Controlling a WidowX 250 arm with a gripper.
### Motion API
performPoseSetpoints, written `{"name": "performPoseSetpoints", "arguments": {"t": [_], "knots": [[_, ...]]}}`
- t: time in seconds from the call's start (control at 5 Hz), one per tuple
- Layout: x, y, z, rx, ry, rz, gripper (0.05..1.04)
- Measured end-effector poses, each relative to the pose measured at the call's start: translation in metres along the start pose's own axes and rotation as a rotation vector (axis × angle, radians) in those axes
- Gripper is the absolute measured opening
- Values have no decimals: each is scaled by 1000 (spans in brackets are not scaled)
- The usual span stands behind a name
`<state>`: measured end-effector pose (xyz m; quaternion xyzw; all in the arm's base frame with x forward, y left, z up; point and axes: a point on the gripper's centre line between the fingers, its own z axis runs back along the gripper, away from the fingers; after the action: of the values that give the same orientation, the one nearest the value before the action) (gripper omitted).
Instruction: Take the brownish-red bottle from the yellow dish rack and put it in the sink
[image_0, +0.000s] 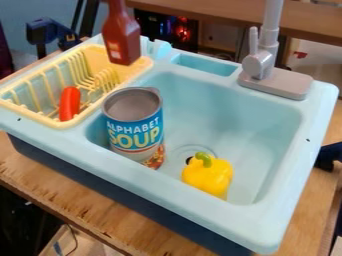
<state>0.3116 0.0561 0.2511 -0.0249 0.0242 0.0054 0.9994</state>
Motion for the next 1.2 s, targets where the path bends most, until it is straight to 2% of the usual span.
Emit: {"name": "performPoseSetpoints", "arguments": {"t": [0.2, 0.4, 0.8, 1.0, 1.2], "knots": [[3, -28, -11, -25, -14, -80, 341], [13, -36, -11, -2, -73, -110, 341], [24, -42, -28, 23, -38, -118, 341], [24, -41, -31, 22, -30, -105, 341], [21, -39, -41, 31, 0, -112, 341]]}}
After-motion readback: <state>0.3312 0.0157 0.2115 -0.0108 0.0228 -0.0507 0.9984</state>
